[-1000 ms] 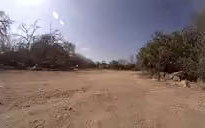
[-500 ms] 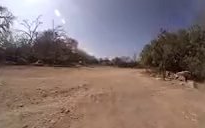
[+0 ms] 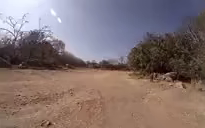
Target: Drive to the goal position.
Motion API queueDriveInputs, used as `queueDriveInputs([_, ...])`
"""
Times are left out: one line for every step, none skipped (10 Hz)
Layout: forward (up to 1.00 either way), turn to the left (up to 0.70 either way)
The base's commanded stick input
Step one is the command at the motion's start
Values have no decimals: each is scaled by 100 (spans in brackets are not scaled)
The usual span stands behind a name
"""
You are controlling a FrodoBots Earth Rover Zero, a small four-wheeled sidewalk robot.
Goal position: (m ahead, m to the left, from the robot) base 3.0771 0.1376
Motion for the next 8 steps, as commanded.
queueDriveInputs([50,0])
queueDriveInputs([50,0])
queueDriveInputs([50,0])
queueDriveInputs([50,0])
queueDriveInputs([50,0])
queueDriveInputs([50,0])
queueDriveInputs([50,0])
queueDriveInputs([50,0])
